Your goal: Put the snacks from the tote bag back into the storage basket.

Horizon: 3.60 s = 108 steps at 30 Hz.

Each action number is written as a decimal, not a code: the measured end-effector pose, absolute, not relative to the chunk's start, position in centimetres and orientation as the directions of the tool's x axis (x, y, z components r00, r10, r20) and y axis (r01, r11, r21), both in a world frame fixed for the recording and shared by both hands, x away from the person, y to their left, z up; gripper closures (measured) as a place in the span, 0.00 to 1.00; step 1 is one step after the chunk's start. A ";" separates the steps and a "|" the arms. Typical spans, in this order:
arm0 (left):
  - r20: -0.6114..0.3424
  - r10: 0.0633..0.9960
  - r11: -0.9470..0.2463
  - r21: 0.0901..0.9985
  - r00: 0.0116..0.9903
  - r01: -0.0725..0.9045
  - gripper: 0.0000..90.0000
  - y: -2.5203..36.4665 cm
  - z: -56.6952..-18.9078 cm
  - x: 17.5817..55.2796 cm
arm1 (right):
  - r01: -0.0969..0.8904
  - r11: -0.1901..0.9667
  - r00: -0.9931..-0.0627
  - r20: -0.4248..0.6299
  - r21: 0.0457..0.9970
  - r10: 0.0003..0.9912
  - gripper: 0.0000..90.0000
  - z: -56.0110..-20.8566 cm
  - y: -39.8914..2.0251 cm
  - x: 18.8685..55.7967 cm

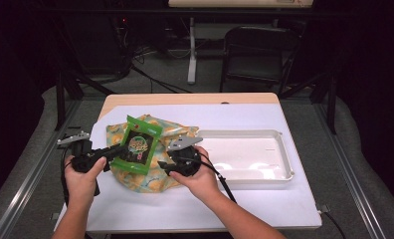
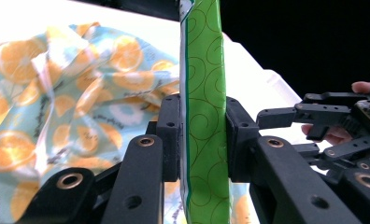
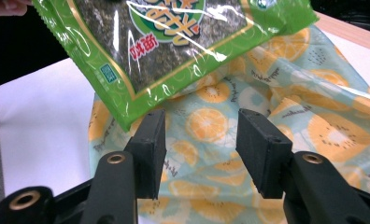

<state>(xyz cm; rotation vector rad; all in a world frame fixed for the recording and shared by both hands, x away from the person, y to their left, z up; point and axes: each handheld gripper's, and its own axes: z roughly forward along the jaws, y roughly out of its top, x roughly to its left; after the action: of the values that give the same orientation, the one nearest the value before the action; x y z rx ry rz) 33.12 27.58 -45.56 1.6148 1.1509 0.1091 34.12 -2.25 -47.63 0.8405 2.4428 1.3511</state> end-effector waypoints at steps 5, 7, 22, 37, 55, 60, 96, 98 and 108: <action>-0.448 0.707 0.051 0.804 0.547 0.593 0.80 26.7 -45.0 32.7 | 0.366 0.393 -0.811 0.082 0.844 0.579 0.58 -47.5 -3.6 33.6; -0.445 0.705 0.046 0.807 0.553 0.589 0.80 26.4 -44.8 32.7 | 0.370 0.381 -0.813 0.096 0.847 0.574 0.59 -47.4 -4.0 33.6; -0.396 0.697 0.016 0.842 0.598 0.539 0.80 22.6 -43.3 33.4 | 0.366 0.297 -0.786 0.122 0.882 0.606 0.60 -45.8 -7.6 33.7; -0.346 0.673 -0.023 0.874 0.654 0.486 0.80 16.8 -41.7 35.5 | 0.428 0.170 -0.741 0.237 0.888 0.628 0.59 -45.0 -12.2 34.7; -0.345 0.615 -0.045 0.882 0.709 0.468 0.80 12.1 -42.5 36.4 | 0.509 0.040 -0.653 0.355 0.860 0.669 0.56 -46.1 -16.1 36.5; -0.347 0.601 -0.059 0.879 0.720 0.473 0.80 11.4 -42.6 36.6 | 0.525 0.029 -0.656 0.383 0.850 0.650 0.55 -46.4 -16.2 36.7; -0.369 0.583 -0.150 0.827 0.724 0.541 0.80 8.8 -44.3 38.2 | 0.532 -0.056 -0.564 0.403 0.845 0.721 0.66 -46.1 -18.2 36.5; -0.363 0.582 -0.165 0.823 0.728 0.543 0.80 8.5 -44.4 38.2 | 0.531 -0.062 -0.558 0.403 0.845 0.725 0.67 -46.0 -18.5 36.5; -0.379 0.572 -0.179 0.807 0.727 0.562 0.80 7.5 -45.1 38.5 | 0.523 -0.080 -0.530 0.397 0.849 0.749 0.83 -46.1 -19.6 36.7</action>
<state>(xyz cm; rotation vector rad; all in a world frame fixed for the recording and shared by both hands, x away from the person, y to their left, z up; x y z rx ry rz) 38.49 7.46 -45.14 1.8382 0.8838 0.0112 36.69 -19.60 -46.13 1.4006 1.9817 1.6586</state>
